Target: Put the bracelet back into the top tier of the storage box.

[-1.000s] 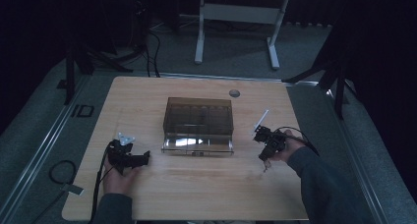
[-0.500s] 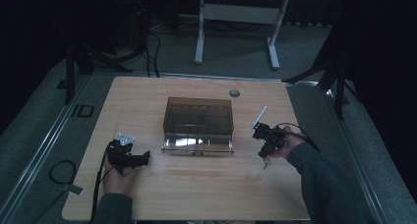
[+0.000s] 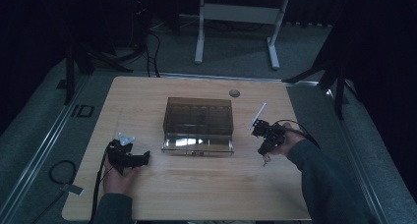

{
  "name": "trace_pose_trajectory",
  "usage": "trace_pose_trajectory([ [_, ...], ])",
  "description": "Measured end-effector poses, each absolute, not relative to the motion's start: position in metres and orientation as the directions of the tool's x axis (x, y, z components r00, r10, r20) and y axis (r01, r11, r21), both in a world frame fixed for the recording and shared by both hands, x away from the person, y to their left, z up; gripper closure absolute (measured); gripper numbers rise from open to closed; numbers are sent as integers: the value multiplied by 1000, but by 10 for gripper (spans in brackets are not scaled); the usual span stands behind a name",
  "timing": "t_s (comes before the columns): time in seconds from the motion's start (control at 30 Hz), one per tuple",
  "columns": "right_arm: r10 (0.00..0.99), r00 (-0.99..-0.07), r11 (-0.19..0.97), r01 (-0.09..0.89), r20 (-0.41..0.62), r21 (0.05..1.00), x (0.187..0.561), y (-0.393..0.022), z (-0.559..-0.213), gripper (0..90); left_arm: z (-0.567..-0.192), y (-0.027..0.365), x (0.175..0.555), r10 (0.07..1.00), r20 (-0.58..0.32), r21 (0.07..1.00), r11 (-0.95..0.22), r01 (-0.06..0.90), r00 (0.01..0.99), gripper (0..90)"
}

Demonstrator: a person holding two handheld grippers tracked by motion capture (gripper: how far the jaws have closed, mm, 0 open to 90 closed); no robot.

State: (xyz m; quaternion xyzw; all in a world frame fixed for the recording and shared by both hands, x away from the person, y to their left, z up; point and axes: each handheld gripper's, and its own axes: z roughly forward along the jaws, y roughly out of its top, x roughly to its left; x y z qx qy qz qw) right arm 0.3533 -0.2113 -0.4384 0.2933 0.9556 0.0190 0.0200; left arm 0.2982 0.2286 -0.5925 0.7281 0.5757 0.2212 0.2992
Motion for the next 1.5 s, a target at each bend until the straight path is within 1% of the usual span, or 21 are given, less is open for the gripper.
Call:
trace_pose_trajectory([
  [1.5, 500, -865, 866, 497, -36, 59, 355, -185, -410, 819, -592, 229, 298, 971, -23, 689, -159, 708, 240, 22],
])
